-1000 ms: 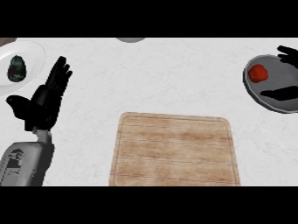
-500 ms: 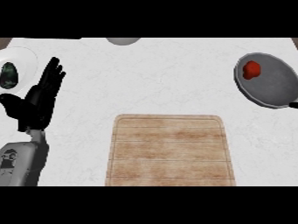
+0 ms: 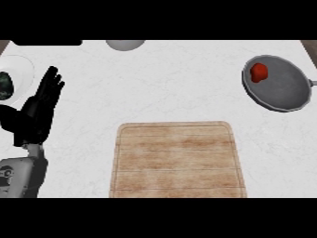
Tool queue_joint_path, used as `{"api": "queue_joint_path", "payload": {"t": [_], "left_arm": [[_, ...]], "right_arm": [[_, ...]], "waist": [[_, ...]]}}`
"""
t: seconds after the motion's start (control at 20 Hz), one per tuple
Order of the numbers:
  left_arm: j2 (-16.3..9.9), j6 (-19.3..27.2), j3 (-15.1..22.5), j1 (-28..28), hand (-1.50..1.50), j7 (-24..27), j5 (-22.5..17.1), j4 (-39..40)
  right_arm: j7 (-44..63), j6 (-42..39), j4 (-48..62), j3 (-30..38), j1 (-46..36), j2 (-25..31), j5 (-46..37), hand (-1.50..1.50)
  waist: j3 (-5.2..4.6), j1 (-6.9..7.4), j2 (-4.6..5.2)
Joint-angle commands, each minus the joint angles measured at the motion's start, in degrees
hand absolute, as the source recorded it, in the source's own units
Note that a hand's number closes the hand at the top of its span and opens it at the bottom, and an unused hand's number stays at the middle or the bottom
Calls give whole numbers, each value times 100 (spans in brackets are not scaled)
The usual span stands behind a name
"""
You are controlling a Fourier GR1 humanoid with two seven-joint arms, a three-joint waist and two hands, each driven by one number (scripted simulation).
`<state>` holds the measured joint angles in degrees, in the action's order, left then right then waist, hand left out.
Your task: Pick the bell pepper from the cutting board and place it in the pan
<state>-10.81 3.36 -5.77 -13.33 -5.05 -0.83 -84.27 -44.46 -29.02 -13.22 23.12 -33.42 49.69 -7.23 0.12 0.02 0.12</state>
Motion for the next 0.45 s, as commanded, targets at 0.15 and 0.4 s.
{"api": "queue_joint_path", "payload": {"t": [0.15,0.4], "left_arm": [[-61,62,-84,-155,0,-61,41,48],[60,47,22,192,0,1,57,-187]], "right_arm": [[-869,-1195,-414,-12,719,123,233,-150],[-636,-1194,-850,-119,1108,418,317,-150]], "waist": [[0,-45,-8],[-5,-10,-20]]}}
